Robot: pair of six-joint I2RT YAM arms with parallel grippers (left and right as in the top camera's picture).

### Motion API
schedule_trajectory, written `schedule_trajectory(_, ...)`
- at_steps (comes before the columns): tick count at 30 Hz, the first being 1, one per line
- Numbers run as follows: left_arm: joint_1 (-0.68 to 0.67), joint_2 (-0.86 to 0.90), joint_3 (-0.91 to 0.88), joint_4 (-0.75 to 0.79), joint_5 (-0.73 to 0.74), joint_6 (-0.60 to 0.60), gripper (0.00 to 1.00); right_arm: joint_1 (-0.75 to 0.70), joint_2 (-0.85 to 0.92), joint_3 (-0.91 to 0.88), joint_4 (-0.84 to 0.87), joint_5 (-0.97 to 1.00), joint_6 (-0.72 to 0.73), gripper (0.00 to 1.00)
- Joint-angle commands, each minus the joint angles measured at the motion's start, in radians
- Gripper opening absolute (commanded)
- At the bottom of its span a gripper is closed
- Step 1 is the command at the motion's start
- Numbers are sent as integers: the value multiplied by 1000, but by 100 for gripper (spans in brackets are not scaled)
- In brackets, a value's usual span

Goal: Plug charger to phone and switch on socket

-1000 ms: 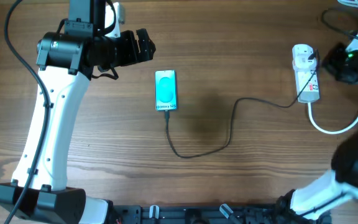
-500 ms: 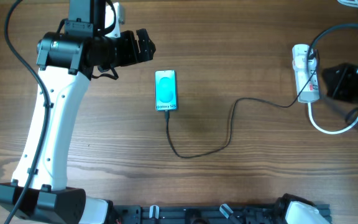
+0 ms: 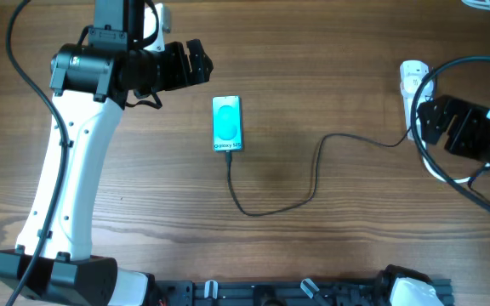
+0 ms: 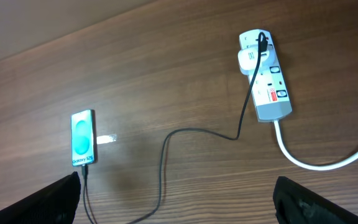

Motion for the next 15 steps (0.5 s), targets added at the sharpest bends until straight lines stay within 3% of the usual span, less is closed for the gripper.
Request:
schedule_trajectory(1,5,-16,-5,2,-3,-1,100,8,2,4,8,5,6,100)
schedule_trajectory(4,5,-16,-5,2,-3,-1,100,10,2,2,11,-62,-42,100)
schedule_trajectory(7,5,-16,-5,2,-3,-1,100,71,-30,-52,165,-56,-35,100)
schedule_trajectory(11,5,-16,-5,2,-3,-1,100,240,-172,-276,521,106,-35,100)
schedule_trajectory(15,5,-16,-5,2,-3,-1,100,294,-375,-629,909,160,-37,100)
